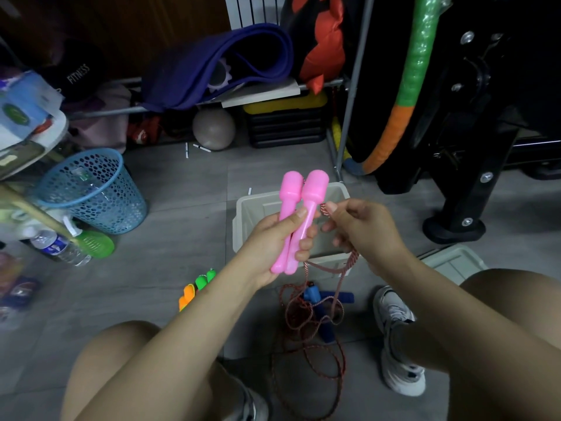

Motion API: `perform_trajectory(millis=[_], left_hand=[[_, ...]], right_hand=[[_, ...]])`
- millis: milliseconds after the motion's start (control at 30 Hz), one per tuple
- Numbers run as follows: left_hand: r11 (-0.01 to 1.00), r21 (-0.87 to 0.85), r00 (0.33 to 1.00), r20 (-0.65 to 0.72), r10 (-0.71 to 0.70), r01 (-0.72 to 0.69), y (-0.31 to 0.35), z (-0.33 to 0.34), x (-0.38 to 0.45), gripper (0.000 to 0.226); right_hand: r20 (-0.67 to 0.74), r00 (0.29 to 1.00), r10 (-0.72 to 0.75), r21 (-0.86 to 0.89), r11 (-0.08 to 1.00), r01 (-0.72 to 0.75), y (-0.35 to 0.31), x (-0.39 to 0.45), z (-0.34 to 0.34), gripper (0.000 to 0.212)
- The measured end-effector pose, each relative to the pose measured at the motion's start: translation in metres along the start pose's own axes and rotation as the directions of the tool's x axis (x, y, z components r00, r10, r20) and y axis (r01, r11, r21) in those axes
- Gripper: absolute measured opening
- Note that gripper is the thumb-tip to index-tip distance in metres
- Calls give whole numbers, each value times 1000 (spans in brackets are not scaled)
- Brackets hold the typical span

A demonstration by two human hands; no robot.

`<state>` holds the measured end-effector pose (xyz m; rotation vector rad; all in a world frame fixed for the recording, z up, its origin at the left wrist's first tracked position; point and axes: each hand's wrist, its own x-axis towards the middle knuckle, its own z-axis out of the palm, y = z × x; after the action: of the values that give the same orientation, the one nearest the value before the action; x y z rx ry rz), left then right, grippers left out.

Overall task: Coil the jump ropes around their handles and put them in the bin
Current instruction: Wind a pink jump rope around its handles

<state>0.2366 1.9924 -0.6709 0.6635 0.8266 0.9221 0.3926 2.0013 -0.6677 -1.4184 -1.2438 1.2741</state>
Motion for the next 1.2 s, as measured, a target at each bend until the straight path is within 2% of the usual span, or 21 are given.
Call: perform_trajectory(millis=[100, 233, 300, 367, 433, 500, 600, 733, 833, 900, 1000, 1067, 1167, 1200], left_hand=[[997, 65, 991, -123, 59, -51, -4, 3, 3, 17], [974, 216, 962, -243, 124, -71, -4, 7, 4, 12], [941, 331, 955, -251, 157, -68, -4, 8, 5, 10], [889, 453, 954, -234, 188, -64, -2, 7, 6, 9], [845, 533, 964, -192, 183, -54, 1, 3, 7, 7], [786, 617, 981, -134, 142, -30, 5, -2, 6, 7], [691, 722, 997, -42, 72, -19, 11, -6, 2, 10], [590, 807, 1000, 9, -15, 2, 16, -8, -2, 14], [430, 901, 997, 70, -21, -54, 10, -5, -3, 16], [364, 929, 997, 76, -1, -71, 8, -3, -4, 21], [309, 949, 996, 80, -48, -61, 12, -2, -5, 30], [274, 960, 990, 88, -113, -54, 13, -2, -7, 33], [283, 959, 963, 97, -253, -22, 14, -1, -11, 35], [303, 953, 953, 91, -287, 0, 15, -1, -12, 34]], right_hand=[[32, 999, 39, -43, 998, -37, 4, 0, 3, 17], [86, 996, 10, -234, 972, 11, 3, -3, 8, 17], [84, 993, -86, -377, 919, 111, 1, -5, 10, 21], [95, 987, -130, -405, 901, 157, -2, -5, 7, 22], [133, 981, -145, -436, 880, 189, -7, -4, 2, 14], [185, 959, -216, -578, 765, 284, -11, -4, -4, 11], [286, 900, -330, -755, 500, 423, -14, -4, -8, 17], [400, 825, -400, -738, 392, 548, -16, -6, -6, 12], [425, 833, -354, -734, 404, 546, -23, -9, -3, 12], [473, 813, -339, -705, 408, 580, -26, -8, -3, 13], [531, 781, -328, -625, 470, 623, -27, -10, -4, 17], [521, 791, -321, -636, 472, 610, -28, -11, -4, 9], [452, 818, -355, -735, 372, 568, -36, -8, -8, 39], [440, 819, -369, -744, 361, 562, -39, -4, -10, 43]])
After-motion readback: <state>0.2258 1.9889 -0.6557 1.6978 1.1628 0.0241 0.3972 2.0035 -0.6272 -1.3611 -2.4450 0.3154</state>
